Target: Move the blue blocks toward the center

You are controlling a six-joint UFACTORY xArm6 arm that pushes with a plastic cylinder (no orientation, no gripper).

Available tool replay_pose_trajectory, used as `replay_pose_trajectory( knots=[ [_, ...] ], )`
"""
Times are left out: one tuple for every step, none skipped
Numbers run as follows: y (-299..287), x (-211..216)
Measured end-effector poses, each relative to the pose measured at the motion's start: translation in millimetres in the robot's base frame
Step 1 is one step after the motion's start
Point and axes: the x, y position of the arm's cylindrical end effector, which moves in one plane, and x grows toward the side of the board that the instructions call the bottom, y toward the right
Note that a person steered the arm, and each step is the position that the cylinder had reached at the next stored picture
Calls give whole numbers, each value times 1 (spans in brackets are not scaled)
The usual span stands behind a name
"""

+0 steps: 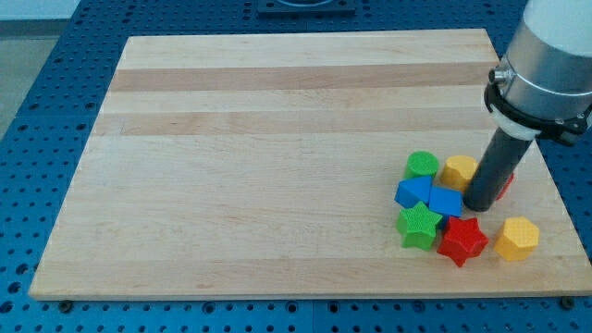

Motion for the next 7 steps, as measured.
replay_pose_trajectory(
  knots=[
    [0,8],
    [0,11],
    [-10,11],
    [-26,11],
    [-43,11],
    [-60,9],
    [-81,0]
  ],
)
